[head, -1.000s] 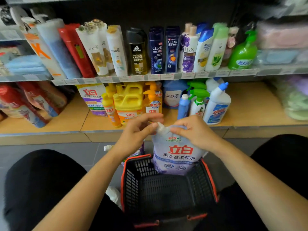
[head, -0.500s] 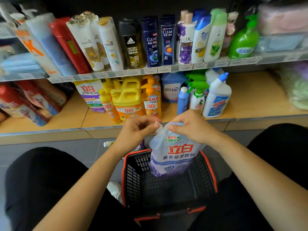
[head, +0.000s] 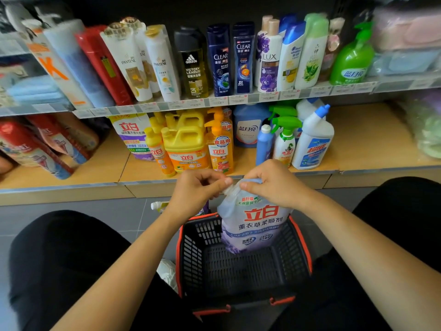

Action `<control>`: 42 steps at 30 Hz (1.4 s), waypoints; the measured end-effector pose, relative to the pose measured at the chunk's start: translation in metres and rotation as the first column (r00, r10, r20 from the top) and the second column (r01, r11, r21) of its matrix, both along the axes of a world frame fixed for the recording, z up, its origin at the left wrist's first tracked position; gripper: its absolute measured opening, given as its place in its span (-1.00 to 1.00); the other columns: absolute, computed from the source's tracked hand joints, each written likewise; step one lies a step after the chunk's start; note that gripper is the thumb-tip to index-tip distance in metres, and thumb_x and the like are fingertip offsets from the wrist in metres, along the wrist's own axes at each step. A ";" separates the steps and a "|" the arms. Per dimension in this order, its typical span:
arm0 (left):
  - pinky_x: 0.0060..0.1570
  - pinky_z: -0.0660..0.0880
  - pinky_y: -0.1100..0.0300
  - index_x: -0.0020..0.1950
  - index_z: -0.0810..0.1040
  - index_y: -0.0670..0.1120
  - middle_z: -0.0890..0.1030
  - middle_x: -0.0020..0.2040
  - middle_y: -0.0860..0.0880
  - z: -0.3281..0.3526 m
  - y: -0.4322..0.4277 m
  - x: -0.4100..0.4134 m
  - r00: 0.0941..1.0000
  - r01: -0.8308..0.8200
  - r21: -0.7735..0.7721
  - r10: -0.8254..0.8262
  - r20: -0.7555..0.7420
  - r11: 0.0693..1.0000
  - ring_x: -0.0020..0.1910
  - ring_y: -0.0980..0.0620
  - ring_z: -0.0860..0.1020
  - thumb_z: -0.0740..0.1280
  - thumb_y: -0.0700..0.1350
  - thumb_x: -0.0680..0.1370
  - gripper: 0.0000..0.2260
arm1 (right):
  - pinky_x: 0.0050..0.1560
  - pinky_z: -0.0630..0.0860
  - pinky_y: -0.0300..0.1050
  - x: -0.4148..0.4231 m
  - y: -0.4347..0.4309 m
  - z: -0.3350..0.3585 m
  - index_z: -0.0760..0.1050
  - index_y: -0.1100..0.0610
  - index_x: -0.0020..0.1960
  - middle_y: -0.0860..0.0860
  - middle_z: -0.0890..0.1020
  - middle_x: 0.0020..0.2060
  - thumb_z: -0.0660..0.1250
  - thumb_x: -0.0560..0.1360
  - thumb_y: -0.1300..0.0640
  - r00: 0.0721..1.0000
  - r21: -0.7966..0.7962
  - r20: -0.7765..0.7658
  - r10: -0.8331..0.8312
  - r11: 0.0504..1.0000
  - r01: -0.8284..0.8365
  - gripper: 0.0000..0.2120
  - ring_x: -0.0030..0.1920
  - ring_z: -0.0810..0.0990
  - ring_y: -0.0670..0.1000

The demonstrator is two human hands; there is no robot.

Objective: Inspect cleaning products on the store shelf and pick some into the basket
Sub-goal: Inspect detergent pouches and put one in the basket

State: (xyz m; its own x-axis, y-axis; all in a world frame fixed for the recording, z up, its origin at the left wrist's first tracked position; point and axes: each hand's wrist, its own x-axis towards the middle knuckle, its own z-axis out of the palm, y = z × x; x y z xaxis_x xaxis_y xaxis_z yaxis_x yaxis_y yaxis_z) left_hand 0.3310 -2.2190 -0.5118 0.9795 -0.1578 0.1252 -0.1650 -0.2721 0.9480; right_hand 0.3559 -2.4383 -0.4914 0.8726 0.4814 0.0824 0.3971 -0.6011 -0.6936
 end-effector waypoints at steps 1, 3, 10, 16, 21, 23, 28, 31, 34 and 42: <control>-0.34 0.53 0.24 -0.10 0.73 -0.04 0.66 -0.35 -0.03 0.000 0.000 0.000 1.000 -0.012 0.015 0.012 0.005 1.000 -0.40 0.07 0.58 0.48 0.08 0.45 -0.80 | -0.28 0.45 0.07 0.000 0.000 0.000 0.68 0.15 -0.20 0.09 0.64 -0.36 0.40 0.55 0.04 1.000 0.002 -0.001 -0.002 1.000 0.002 -0.76 -0.28 0.55 0.04; -0.35 0.54 0.22 -0.13 0.73 -0.06 0.67 -0.35 -0.04 0.001 0.000 0.001 0.999 -0.032 0.027 0.032 0.003 0.999 -0.40 0.06 0.59 0.49 0.09 0.45 -0.78 | -0.30 0.43 0.03 0.000 0.001 -0.001 0.68 0.17 -0.19 0.12 0.65 -0.35 0.40 0.55 0.04 1.000 0.009 -0.012 0.008 1.000 -0.007 -0.76 -0.31 0.55 0.04; 0.13 0.58 0.14 0.30 0.58 -0.28 0.68 0.17 -0.19 -0.001 0.018 0.002 0.973 0.186 -0.185 -0.207 -0.102 0.965 0.17 -0.07 0.65 0.29 -0.29 0.63 -0.75 | -0.33 0.32 -0.14 0.000 0.001 0.001 0.61 0.37 -0.22 0.25 0.56 -0.38 0.41 0.55 0.14 0.997 0.126 -0.076 0.011 0.992 -0.002 -0.70 -0.34 0.40 -0.14; 0.18 0.58 0.09 0.33 0.56 -0.17 0.69 0.20 -0.11 -0.002 0.015 0.001 0.966 0.214 -0.262 -0.244 -0.089 0.941 0.21 -0.07 0.63 0.31 -0.25 0.60 -0.70 | -0.32 0.28 -0.10 0.001 0.003 0.003 0.58 0.41 -0.23 0.11 0.46 -0.39 0.41 0.55 0.14 0.998 0.123 -0.049 0.026 0.992 -0.020 -0.67 -0.32 0.37 -0.08; 0.08 0.61 0.11 0.20 0.63 -0.19 0.70 0.06 -0.15 -0.009 0.011 0.003 0.986 0.090 -0.198 -0.115 -0.117 0.976 0.05 -0.04 0.66 0.30 -0.28 0.63 -0.81 | -0.33 0.30 0.01 -0.004 0.008 0.003 0.59 0.41 -0.21 0.27 0.52 -0.39 0.41 0.55 0.13 1.000 0.069 0.000 0.005 0.998 -0.005 -0.67 -0.32 0.36 -0.07; -0.04 0.59 0.19 0.10 0.66 -0.19 0.70 -0.08 -0.09 -0.009 0.009 0.003 0.989 0.037 -0.166 -0.060 -0.133 0.985 -0.11 0.07 0.64 0.32 -0.24 0.63 -0.86 | -0.35 0.23 -0.07 -0.006 0.011 0.003 0.57 0.39 -0.24 0.25 0.47 -0.41 0.41 0.55 0.12 1.000 0.035 0.017 0.011 0.999 -0.012 -0.66 -0.35 0.32 -0.11; -0.17 0.58 0.26 0.07 0.66 -0.26 0.67 -0.21 -0.05 -0.008 0.008 0.001 0.978 0.011 -0.166 -0.046 -0.203 0.986 -0.25 0.10 0.60 0.33 -0.18 0.64 -0.82 | -0.32 0.23 -0.09 -0.006 0.011 0.000 0.60 0.40 -0.20 0.31 0.56 -0.36 0.41 0.55 0.12 1.000 0.016 -0.024 0.002 1.000 -0.002 -0.67 -0.33 0.35 -0.09; -0.03 0.60 0.18 0.22 0.64 -0.22 0.70 0.00 -0.14 -0.005 0.011 0.001 0.962 0.016 -0.249 -0.082 -0.260 0.968 -0.05 -0.03 0.64 0.25 -0.21 0.67 -0.78 | -0.30 0.26 -0.09 -0.004 0.009 -0.002 0.61 0.40 -0.20 0.32 0.58 -0.33 0.41 0.55 0.13 0.999 0.032 -0.035 -0.008 0.999 0.009 -0.68 -0.31 0.37 -0.07; 0.00 0.61 0.20 0.17 0.68 -0.11 0.73 0.08 -0.09 -0.002 0.017 0.002 0.956 0.035 -0.316 -0.123 -0.264 0.948 0.02 0.00 0.67 0.26 -0.30 0.63 -0.75 | -0.30 0.30 -0.08 -0.003 0.008 -0.001 0.64 0.34 -0.21 0.32 0.61 -0.31 0.41 0.55 0.13 0.999 0.035 -0.031 -0.010 0.999 0.011 -0.72 -0.31 0.40 -0.07; -0.11 0.56 0.20 0.02 0.74 0.01 0.71 -0.08 -0.02 -0.007 0.025 0.002 0.957 -0.030 -0.243 -0.042 -0.286 0.970 -0.16 0.07 0.61 0.35 -0.28 0.60 -0.76 | -0.30 0.27 -0.10 0.001 0.003 0.003 0.61 0.41 -0.20 0.29 0.54 -0.38 0.40 0.55 0.16 1.000 0.047 -0.012 -0.023 0.999 0.024 -0.69 -0.32 0.37 -0.09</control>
